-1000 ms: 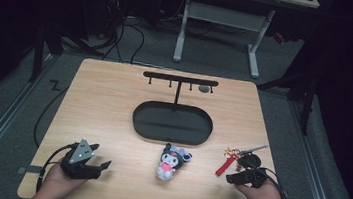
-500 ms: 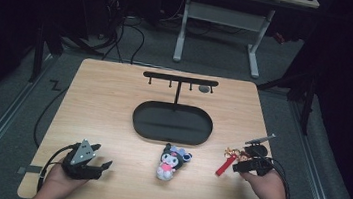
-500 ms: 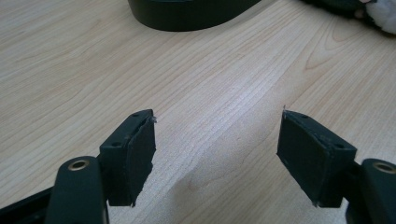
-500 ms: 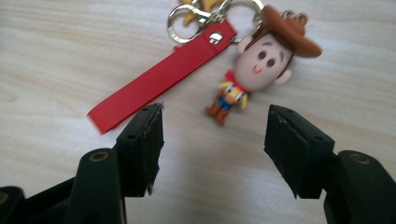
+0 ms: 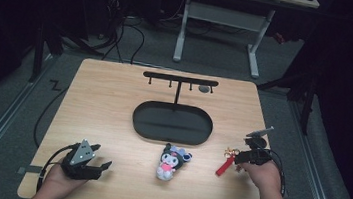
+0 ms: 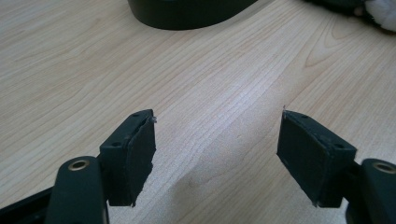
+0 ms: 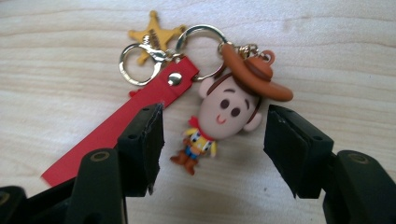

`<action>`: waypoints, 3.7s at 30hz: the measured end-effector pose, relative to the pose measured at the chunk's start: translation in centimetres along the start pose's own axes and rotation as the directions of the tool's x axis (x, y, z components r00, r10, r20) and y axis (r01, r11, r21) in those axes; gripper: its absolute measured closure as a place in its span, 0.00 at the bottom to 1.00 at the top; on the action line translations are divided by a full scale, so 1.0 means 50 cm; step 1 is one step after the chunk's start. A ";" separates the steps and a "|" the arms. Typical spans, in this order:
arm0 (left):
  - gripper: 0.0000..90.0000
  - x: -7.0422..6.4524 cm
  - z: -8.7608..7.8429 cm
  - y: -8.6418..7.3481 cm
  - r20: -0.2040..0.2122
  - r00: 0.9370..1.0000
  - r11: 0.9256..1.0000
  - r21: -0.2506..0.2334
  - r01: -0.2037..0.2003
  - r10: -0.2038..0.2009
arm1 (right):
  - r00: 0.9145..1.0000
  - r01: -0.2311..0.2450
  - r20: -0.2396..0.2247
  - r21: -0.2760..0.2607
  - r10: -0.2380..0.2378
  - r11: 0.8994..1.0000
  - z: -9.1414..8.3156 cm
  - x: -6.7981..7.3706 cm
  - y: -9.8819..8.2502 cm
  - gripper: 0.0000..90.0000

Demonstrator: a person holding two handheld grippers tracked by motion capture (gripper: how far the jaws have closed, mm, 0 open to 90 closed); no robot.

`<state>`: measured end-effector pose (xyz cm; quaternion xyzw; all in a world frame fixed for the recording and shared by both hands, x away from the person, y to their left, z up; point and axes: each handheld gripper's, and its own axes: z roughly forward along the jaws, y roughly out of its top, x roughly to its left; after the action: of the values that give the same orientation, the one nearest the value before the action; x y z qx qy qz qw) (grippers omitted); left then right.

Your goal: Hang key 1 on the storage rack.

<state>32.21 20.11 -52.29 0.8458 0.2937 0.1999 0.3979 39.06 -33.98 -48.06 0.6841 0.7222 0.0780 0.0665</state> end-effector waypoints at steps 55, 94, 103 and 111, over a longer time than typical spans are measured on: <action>0.32 -0.008 0.009 -0.001 0.014 1.000 1.000 0.025 -0.019 0.019 | 0.992 0.123 0.006 -0.009 -0.123 0.992 -0.024 0.022 -0.008 0.65; 0.32 -0.007 0.008 -0.001 0.019 1.000 1.000 0.021 -0.020 0.020 | 0.952 0.292 -0.069 -0.083 -0.298 0.953 -0.202 0.124 -0.002 0.65; 0.32 -0.007 0.008 -0.001 0.023 0.999 0.999 0.029 -0.023 0.023 | 0.942 0.319 -0.077 -0.091 -0.326 0.943 -0.224 0.147 0.012 0.65; 0.32 -0.006 0.007 -0.001 0.021 1.000 0.999 0.026 -0.023 0.022 | 0.935 0.339 -0.068 -0.109 -0.347 0.935 -0.254 0.168 0.031 0.65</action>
<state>32.18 19.76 -52.59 0.8563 0.2827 0.1916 0.3874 37.53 -25.77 -35.24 0.5396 0.8281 0.1290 0.0803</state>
